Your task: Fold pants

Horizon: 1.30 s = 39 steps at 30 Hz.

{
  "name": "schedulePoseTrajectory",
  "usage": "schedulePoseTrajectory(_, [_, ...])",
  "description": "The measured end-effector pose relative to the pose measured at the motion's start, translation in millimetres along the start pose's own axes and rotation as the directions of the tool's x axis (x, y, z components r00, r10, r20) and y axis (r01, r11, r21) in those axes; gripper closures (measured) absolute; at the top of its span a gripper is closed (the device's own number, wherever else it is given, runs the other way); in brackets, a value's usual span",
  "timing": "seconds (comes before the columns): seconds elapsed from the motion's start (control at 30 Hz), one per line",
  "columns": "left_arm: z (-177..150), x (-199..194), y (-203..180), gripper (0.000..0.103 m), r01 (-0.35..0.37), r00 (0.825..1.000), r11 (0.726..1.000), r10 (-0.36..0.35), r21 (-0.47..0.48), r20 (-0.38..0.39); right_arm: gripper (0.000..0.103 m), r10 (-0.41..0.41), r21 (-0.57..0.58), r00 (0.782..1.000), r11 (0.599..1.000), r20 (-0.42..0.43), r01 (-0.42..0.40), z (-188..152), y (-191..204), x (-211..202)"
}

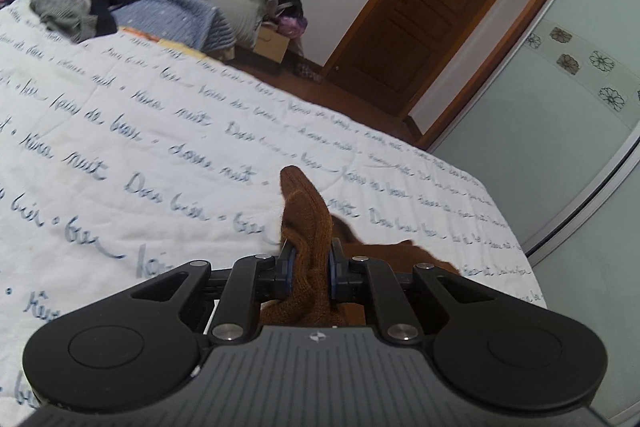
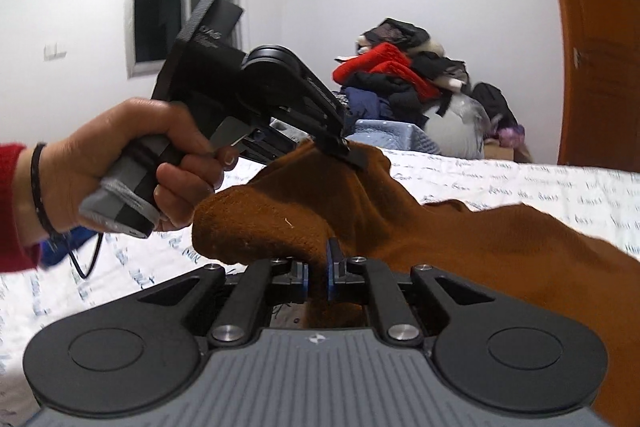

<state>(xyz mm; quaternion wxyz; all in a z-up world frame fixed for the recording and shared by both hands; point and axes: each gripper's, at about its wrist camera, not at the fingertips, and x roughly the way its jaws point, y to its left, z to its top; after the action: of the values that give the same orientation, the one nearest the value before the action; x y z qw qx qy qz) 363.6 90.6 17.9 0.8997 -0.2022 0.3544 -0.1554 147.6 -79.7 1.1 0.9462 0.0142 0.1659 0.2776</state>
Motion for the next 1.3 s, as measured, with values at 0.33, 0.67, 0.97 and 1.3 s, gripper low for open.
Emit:
schedulePoseTrajectory(0.33, [-6, 19, -74, 0.088, 0.064, 0.998, 0.995, -0.064, 0.073, -0.003, 0.095, -0.007, 0.215, 1.000, 0.977, 0.026, 0.002, -11, -58, -43])
schedulePoseTrajectory(0.67, [-31, 65, -148, 0.088, 0.147, 0.987, 0.976, -0.134, 0.163, -0.085, 0.095, -0.082, 0.341, 0.995, 0.938, 0.049, 0.060, -23, -109, -80])
schedulePoseTrajectory(0.97, [-61, 109, -183, 0.088, 0.157, 0.978, 0.960, -0.120, 0.230, -0.168, 0.095, -0.119, 0.485, 0.992, 0.870, 0.030, 0.090, -47, -147, -94])
schedulePoseTrajectory(1.3, [-83, 134, -209, 0.088, 0.161, 0.970, 0.940, -0.095, 0.301, -0.224, 0.095, -0.121, 0.605, 0.992, 0.792, 0.021, 0.084, -61, -162, -107])
